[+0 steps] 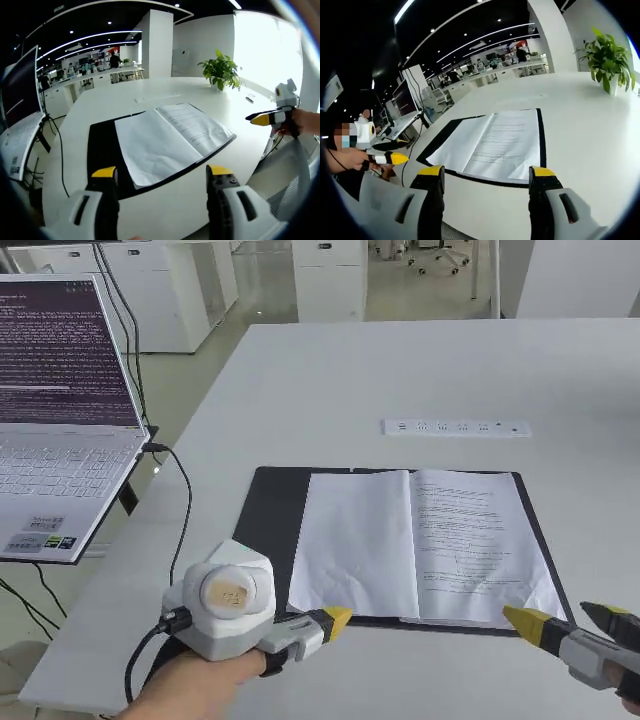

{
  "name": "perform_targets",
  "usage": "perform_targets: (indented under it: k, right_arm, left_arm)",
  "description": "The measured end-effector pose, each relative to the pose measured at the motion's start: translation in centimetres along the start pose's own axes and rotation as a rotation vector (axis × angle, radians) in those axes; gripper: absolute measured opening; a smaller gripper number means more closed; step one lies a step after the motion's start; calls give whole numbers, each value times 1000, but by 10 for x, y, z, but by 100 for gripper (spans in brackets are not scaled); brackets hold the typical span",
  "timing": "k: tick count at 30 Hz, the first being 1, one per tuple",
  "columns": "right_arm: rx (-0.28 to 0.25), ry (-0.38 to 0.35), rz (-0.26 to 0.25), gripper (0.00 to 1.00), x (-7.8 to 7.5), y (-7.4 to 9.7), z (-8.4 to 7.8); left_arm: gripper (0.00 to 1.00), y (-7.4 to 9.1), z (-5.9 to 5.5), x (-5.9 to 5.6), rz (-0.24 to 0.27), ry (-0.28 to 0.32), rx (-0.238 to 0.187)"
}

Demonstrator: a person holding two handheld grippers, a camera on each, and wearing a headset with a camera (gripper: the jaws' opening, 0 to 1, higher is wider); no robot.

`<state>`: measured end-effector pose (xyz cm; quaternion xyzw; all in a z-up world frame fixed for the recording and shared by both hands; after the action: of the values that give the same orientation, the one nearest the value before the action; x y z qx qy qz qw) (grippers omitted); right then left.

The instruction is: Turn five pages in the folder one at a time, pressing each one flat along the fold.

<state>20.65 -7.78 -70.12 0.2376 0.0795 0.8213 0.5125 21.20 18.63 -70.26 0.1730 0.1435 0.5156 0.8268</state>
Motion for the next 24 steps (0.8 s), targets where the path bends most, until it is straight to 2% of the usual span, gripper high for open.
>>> perform_targets:
  k: [4,13,19,24]
  right_arm:
    - [-3,51,-4,70,-7,8,4]
    - [-22,16,-36,70,-20,17,6]
    - [-31,9,-34,69,-21,17,5]
    - [-30,15,-30,69,-23,13,3]
  left_arm:
    - [74,11,2,2,11,-22,-8]
    - [74,25,4,10,39,-17,-9]
    - [73,24,7,9,37,-10,-18]
    - [73,14,7,2,27,-17,-14]
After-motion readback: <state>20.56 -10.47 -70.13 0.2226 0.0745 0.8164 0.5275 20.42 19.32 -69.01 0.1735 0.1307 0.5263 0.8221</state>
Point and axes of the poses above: the centre of the closed fingertips' face, and the gripper's own axes: y roughly backward along the fingers, x roughly to its left, z roughly out of its top, the point moved 1 cm from there along y, roughly backward along the fingers, and after that the axes turned 6 degrees about -x, right-handed, at the moved point
